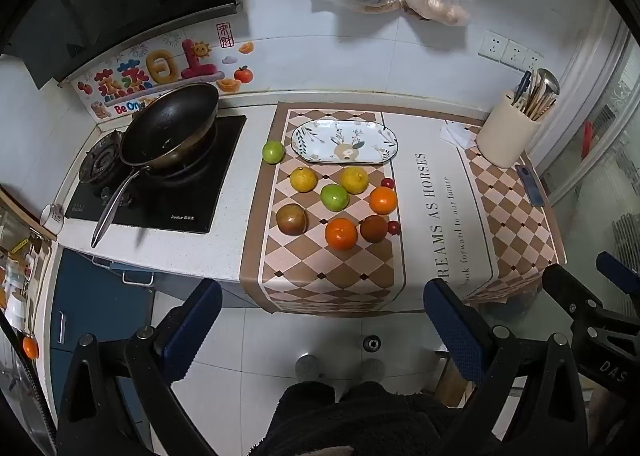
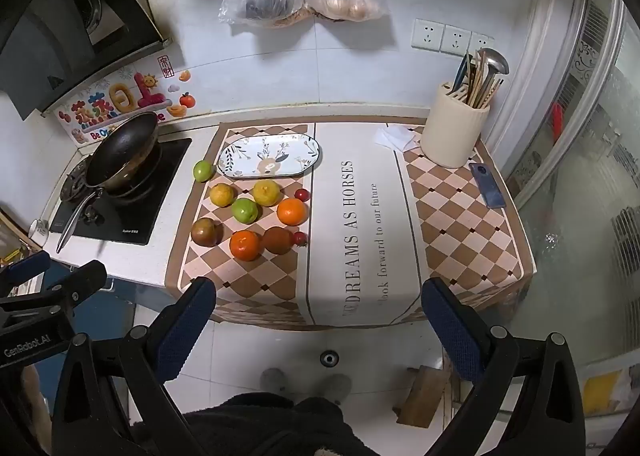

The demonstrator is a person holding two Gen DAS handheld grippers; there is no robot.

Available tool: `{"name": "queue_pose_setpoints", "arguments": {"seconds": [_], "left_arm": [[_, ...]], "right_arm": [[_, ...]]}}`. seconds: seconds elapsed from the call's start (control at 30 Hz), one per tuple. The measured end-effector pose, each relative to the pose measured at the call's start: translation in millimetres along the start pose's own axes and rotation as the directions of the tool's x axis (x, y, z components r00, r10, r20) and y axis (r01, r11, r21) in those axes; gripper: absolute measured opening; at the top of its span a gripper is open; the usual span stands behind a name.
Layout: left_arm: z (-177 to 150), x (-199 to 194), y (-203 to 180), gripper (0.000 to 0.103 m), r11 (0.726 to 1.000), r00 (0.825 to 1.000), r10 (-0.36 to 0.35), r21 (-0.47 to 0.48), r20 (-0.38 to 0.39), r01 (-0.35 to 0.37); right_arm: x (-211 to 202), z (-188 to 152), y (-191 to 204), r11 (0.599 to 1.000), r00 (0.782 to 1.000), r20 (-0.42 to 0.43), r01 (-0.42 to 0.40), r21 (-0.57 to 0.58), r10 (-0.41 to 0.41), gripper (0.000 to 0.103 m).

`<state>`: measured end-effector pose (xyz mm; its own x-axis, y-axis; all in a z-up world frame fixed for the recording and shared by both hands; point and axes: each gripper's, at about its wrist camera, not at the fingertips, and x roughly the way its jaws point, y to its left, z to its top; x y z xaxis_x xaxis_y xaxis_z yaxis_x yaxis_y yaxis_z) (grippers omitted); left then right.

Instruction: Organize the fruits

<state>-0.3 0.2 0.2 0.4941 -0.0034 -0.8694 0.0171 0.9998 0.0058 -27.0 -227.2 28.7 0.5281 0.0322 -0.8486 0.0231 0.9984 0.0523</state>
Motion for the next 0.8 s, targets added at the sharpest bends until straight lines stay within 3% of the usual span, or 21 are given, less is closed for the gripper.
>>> {"name": "queue_pose_setpoints", "arguments": {"seconds": [0.8], "left_arm": [[1.4,-8.7,-3.5,0.103,1.000,1.000,-0.016,-0.007,-0.004,0.016]], "right_arm": [[-12.7,-4.2,4.9,1.000,1.000,0.024,-0.004,-0.020,0.004,0.103]]}}
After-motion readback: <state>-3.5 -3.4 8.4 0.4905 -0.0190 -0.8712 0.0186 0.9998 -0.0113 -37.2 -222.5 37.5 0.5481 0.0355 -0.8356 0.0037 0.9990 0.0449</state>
